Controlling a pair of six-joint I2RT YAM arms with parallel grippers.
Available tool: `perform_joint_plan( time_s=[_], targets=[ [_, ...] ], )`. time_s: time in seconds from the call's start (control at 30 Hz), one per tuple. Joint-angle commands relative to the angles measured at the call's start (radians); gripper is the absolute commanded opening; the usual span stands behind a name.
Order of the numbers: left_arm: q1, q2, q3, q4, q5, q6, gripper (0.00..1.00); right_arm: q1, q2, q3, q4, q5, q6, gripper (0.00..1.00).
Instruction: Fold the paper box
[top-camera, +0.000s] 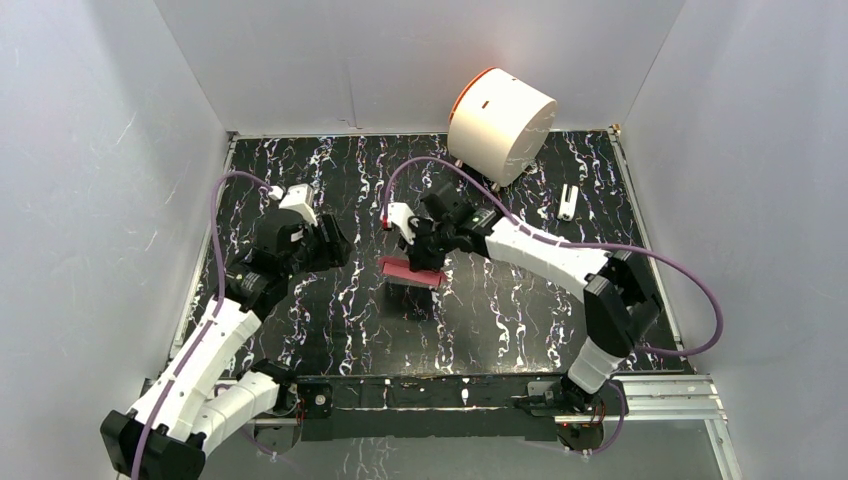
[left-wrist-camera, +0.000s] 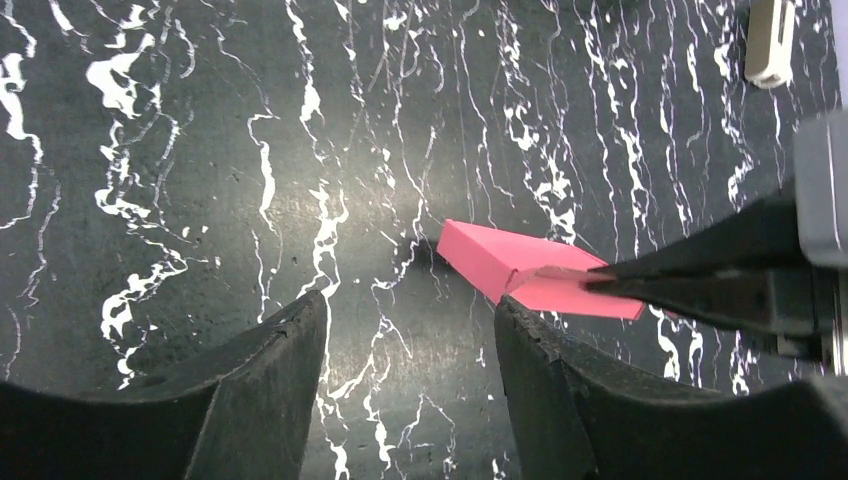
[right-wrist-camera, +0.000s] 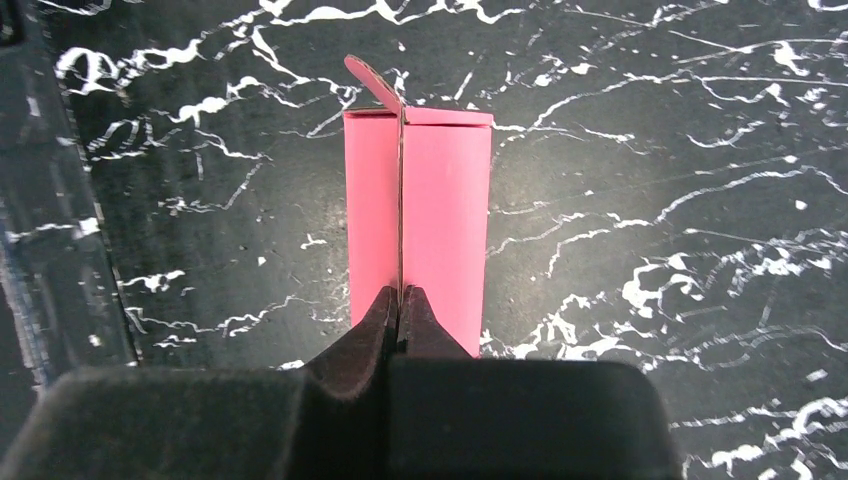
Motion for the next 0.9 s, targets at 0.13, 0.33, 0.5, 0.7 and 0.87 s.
perform_joint_plan(
  time_s=[0.13,0.33,0.5,0.7,0.87],
  targets=[
    [0.006,0.099,0.027,-0.028,0.228,0.109,0.60,-0.067,0.165,0.167,-0.173,-0.308,-0.031,0.00],
    [0.007,0.215,0.047,-0.035,0.336,0.146,0.57,-0.082,0.279,0.272,-0.266,-0.330,-0.068,0.00],
    [0.007,0.273,0.042,-0.031,0.397,0.155,0.54,-0.082,0.304,0.298,-0.278,-0.318,-0.077,0.00],
    [0.007,0.338,0.058,-0.017,0.409,0.180,0.52,-0.083,0.305,0.309,-0.287,-0.315,-0.089,0.00],
    [0.006,0.412,0.102,-0.028,0.422,0.211,0.43,-0.083,0.315,0.316,-0.295,-0.313,-0.092,0.00]
  ],
)
